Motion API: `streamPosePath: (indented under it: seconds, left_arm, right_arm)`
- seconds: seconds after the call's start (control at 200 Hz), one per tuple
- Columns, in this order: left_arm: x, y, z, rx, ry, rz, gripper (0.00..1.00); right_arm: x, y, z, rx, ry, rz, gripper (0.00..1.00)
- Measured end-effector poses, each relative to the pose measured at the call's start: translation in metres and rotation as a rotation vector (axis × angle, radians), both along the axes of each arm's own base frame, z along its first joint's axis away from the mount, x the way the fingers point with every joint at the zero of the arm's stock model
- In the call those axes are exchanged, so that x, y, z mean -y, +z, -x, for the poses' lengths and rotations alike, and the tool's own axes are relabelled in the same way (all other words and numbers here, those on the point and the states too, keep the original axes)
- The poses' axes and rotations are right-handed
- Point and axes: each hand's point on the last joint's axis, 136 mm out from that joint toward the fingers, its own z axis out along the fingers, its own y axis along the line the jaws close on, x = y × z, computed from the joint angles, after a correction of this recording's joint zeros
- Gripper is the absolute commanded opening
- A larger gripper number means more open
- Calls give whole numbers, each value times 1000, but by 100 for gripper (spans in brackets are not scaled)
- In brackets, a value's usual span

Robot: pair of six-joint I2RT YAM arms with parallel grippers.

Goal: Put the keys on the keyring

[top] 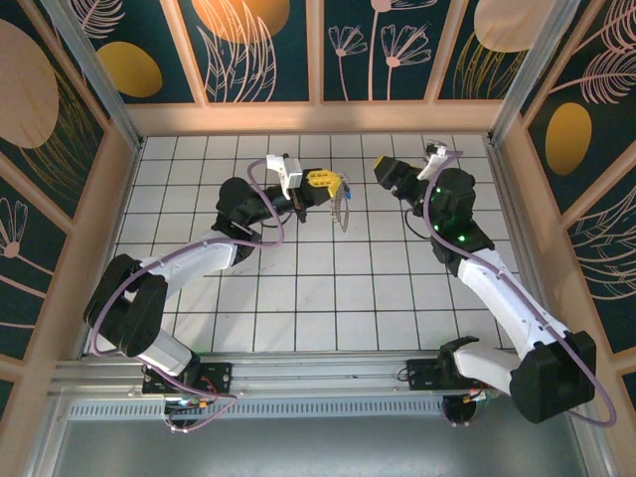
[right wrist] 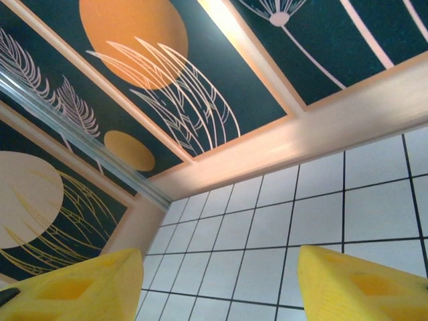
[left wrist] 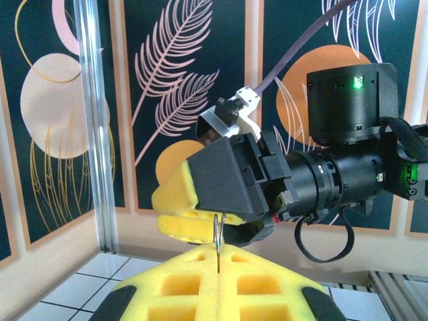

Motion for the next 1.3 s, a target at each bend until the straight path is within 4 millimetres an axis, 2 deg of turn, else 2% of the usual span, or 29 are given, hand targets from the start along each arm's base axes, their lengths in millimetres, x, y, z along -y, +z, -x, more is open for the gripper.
streamPosePath:
  seconds: [0.17, 0.455, 0.716, 0.971, 1.106, 1.301]
  left_arm:
    - [3, -7, -4, -18, -2, 3, 0]
    - [7, -19, -11, -56, -10, 4, 0]
    - [10, -24, -11, -85, -56, 52, 0]
    - [6, -6, 2, -73, -126, 128, 0]
    - [8, -11, 1, -115, -171, 155, 0]
    - [12, -22, -15, -243, -219, 181, 0]
  right_arm:
    - [-6, -9, -8, -29, 16, 5, 62]
    - [-9, -4, -9, 6, 44, -10, 63]
    - [-4, -30, -6, 9, 80, -17, 60]
    - [-15, -36, 9, 70, 181, -39, 59]
    - [-19, -37, 17, 98, 222, -48, 56]
    - [-20, -31, 32, 154, 266, -55, 53]
